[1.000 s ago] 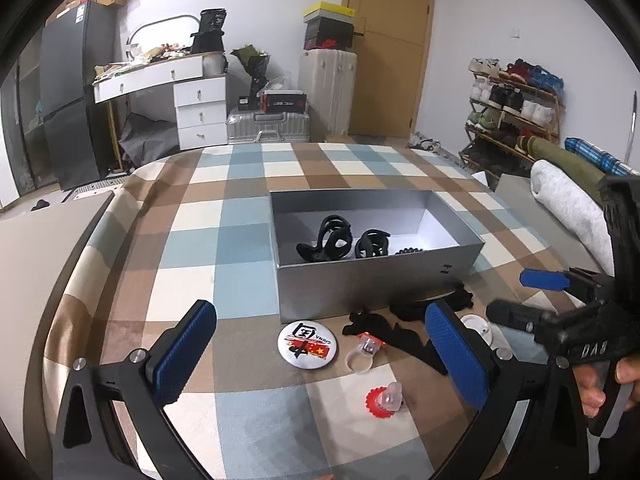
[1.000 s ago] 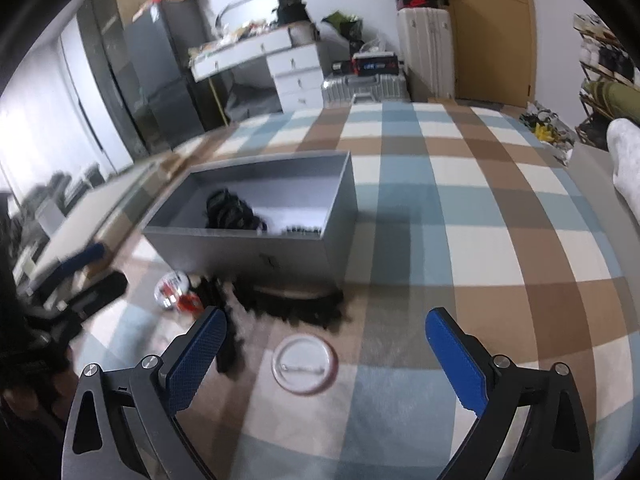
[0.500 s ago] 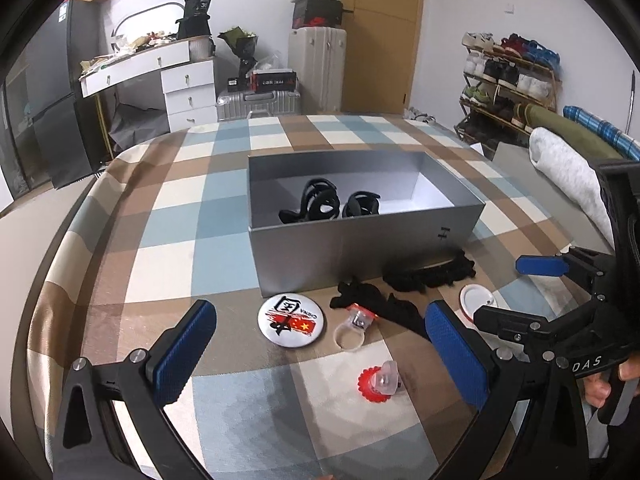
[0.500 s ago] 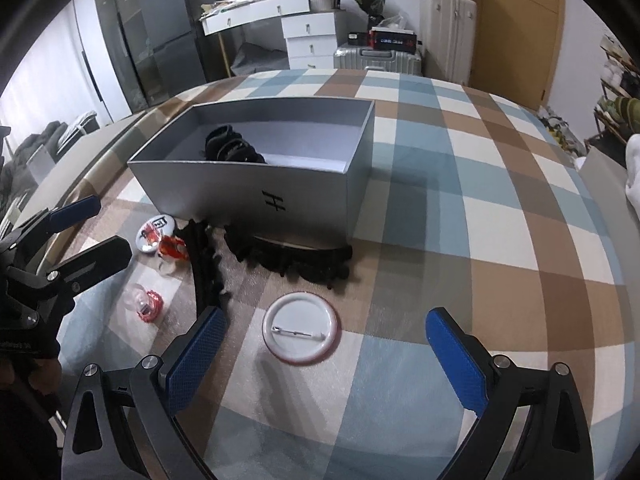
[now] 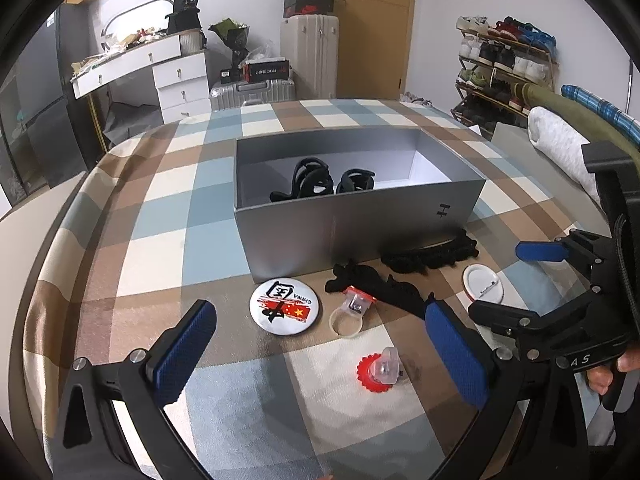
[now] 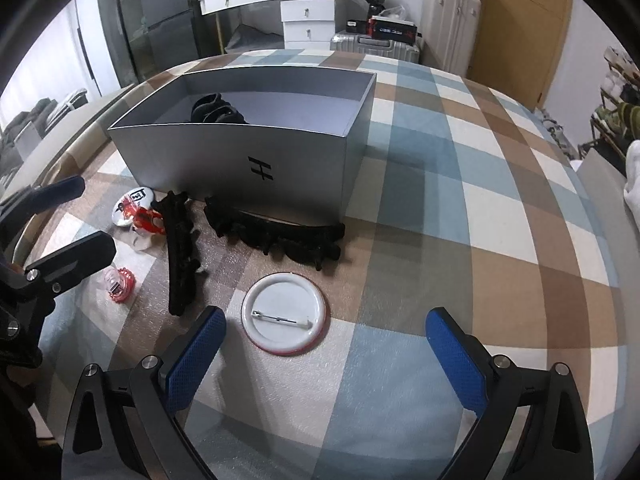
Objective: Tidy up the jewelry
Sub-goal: 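Withdraw both tools from the box toward the remaining items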
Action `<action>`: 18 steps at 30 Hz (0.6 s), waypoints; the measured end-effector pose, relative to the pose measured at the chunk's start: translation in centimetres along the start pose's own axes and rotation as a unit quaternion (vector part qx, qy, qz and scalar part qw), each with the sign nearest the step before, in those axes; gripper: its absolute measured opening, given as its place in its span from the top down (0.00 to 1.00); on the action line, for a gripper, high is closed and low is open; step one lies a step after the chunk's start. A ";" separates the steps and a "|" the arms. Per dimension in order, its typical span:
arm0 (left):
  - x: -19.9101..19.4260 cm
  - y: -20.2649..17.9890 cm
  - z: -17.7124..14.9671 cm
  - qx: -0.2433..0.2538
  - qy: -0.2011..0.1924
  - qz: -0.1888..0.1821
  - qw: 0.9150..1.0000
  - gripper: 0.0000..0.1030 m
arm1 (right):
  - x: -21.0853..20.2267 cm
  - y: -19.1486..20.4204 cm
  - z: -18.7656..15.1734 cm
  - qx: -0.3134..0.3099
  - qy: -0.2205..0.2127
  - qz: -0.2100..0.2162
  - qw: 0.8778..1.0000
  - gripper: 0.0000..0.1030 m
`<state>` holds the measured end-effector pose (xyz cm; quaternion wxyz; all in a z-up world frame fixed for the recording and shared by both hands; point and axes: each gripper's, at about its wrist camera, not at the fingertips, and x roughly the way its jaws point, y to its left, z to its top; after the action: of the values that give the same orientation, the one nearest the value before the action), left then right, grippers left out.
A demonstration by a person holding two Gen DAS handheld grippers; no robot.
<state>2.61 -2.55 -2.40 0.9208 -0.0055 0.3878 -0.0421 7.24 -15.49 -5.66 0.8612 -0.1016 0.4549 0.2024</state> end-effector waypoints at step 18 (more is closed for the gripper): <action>0.4 -0.6 -0.4 0.023 0.017 -0.002 1.000 0.01 | -0.2 -0.8 0.1 0.009 -0.012 -0.007 1.000 0.11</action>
<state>2.58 -3.22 -2.92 0.9138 0.0160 0.4024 -0.0527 7.58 -16.18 -5.46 0.8689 -0.0949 0.4455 0.1937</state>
